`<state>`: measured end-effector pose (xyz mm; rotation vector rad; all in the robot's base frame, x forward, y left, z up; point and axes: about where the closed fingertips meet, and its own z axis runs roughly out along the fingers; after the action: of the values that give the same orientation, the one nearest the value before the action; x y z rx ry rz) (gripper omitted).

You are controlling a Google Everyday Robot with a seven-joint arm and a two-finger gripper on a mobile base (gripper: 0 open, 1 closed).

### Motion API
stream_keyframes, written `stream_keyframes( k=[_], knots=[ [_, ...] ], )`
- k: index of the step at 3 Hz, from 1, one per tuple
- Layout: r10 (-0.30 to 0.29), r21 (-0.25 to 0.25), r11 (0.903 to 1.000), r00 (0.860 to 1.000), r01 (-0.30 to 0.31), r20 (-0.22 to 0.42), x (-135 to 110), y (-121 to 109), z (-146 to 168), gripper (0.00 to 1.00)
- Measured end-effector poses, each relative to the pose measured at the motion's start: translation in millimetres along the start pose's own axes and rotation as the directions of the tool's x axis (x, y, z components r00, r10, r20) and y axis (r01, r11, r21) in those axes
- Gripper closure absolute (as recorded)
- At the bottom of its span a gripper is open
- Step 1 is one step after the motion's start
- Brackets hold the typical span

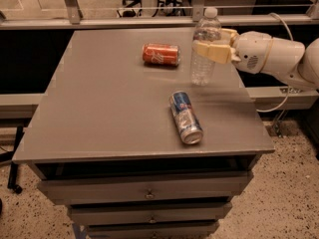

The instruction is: Place water bottle upright

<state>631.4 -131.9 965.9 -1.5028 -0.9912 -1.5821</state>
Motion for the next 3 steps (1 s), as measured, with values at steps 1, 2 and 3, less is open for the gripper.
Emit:
stream_keyframes(
  k=[1,2,3],
  knots=[
    [0.002,0.006,1.0000,1.000,-0.002,0.001,-10.9,2.1,-2.7,1.00],
    [0.004,0.007,1.0000,1.000,-0.004,0.003,-18.7,4.4,-3.8,0.95],
    [0.002,0.007,1.0000,1.000,-0.002,0.003,-25.6,7.7,-4.5,0.71]
  ],
)
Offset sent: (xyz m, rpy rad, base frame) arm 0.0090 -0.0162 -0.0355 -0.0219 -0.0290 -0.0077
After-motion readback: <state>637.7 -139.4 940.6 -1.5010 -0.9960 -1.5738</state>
